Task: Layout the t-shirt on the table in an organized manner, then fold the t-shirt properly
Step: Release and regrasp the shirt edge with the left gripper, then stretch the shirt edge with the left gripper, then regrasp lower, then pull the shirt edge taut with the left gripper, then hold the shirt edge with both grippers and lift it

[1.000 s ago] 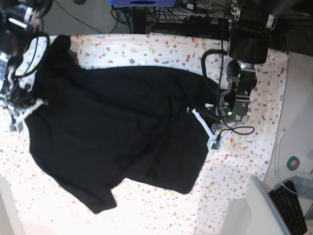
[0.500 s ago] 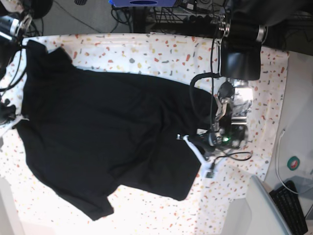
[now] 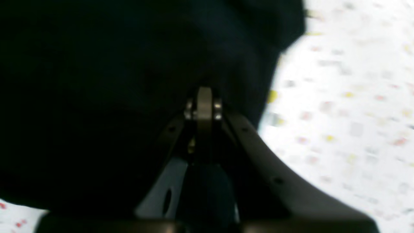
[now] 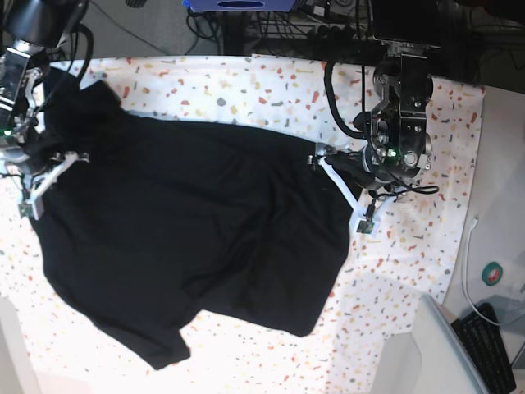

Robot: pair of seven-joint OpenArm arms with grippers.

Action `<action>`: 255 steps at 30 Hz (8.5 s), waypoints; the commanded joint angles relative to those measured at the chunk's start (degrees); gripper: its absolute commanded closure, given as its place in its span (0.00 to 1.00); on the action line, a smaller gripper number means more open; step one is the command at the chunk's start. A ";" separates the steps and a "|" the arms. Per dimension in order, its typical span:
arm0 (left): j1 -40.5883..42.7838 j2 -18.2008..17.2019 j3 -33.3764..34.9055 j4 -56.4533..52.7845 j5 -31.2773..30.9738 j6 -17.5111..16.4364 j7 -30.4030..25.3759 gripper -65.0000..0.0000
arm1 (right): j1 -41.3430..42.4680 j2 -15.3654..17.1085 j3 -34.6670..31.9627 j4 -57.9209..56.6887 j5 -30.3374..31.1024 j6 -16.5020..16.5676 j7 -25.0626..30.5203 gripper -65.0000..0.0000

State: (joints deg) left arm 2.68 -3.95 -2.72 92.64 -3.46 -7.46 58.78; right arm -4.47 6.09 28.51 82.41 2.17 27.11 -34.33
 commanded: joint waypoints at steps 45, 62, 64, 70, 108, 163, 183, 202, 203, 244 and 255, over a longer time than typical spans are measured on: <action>21.54 -12.89 -0.58 7.18 0.52 0.21 -19.53 1.00 | 4.16 1.61 -3.33 -17.31 -0.02 -2.37 0.61 1.00; 30.86 -13.15 -12.62 16.50 -0.27 0.21 -19.71 0.80 | -1.73 1.43 -3.50 -9.66 -0.02 -2.63 0.26 1.00; 30.95 -13.07 -13.15 19.40 -0.27 0.12 -19.71 0.67 | -1.90 1.43 -3.50 -9.66 -0.02 -2.63 0.26 1.00; 18.29 -10.16 -6.73 12.46 -3.79 0.04 -19.00 0.58 | -1.90 1.43 -3.41 -9.66 -0.02 -2.63 0.26 1.00; -19.42 -6.74 12.52 -32.73 -3.70 0.04 -17.77 1.00 | 11.28 5.74 -3.59 -22.41 -0.11 -2.72 0.26 1.00; 18.47 -14.65 14.46 12.19 -3.61 -0.05 -1.95 1.00 | 10.32 5.47 -3.59 -22.41 -0.11 -2.72 0.26 1.00; 1.67 -7.44 7.25 -10.05 -3.70 0.04 -5.82 1.00 | -4.45 -0.50 -2.45 6.42 -0.02 -2.72 -6.16 1.00; 6.51 -8.93 -0.75 1.12 -4.32 0.04 -7.22 1.00 | -8.67 0.11 -2.45 12.93 -0.02 -2.72 -5.89 1.00; 8.88 -8.14 -3.48 3.93 -4.40 0.04 -7.31 1.00 | -9.73 0.02 -2.45 14.69 0.07 -2.72 -5.81 1.00; 2.38 -5.59 -19.56 -31.67 -29.11 -28.27 -19.80 1.00 | -12.28 -6.92 12.85 15.48 6.31 6.34 -0.88 0.58; 3.34 -6.47 -21.23 -31.32 -29.11 -28.27 -19.62 1.00 | -7.97 -0.94 12.94 -0.79 6.92 6.86 -0.88 0.58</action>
State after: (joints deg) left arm 5.89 -9.61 -23.79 60.90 -34.24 -36.51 37.95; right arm -12.32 4.27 41.21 80.51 8.60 33.67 -36.01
